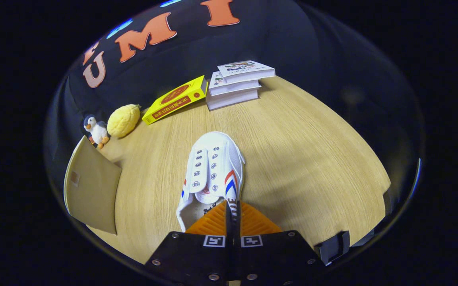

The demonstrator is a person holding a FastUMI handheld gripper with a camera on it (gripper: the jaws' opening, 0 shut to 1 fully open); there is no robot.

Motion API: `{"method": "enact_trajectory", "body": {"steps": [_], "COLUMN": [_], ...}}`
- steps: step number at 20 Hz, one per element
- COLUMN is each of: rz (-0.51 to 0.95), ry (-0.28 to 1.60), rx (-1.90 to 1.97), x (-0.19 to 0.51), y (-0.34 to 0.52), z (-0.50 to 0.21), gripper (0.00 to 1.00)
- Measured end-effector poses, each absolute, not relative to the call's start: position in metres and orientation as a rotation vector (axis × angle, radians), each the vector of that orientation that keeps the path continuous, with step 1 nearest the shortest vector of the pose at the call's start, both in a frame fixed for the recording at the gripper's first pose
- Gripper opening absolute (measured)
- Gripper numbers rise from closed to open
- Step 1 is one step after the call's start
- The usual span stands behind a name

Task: Open the storage box then place both shoes into the box .Put the left shoe in first, then the right shoe, with the right side of both shoes facing outward in a uniform manner.

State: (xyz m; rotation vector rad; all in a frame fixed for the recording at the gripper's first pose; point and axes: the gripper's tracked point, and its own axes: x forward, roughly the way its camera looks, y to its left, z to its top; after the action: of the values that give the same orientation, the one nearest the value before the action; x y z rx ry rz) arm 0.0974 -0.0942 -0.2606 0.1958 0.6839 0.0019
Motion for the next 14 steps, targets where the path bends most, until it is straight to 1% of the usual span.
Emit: {"method": "enact_trajectory", "body": {"steps": [2, 8, 14], "rz": [0.039, 0.074, 0.099], "ry": [0.659, 0.616, 0.568], "rx": [0.235, 0.244, 0.289], "x": [0.102, 0.096, 0.084], "y": [-0.082, -0.050, 0.015], "z": [-0.252, -0.220, -0.174], "gripper": [0.00, 0.00, 0.00]}}
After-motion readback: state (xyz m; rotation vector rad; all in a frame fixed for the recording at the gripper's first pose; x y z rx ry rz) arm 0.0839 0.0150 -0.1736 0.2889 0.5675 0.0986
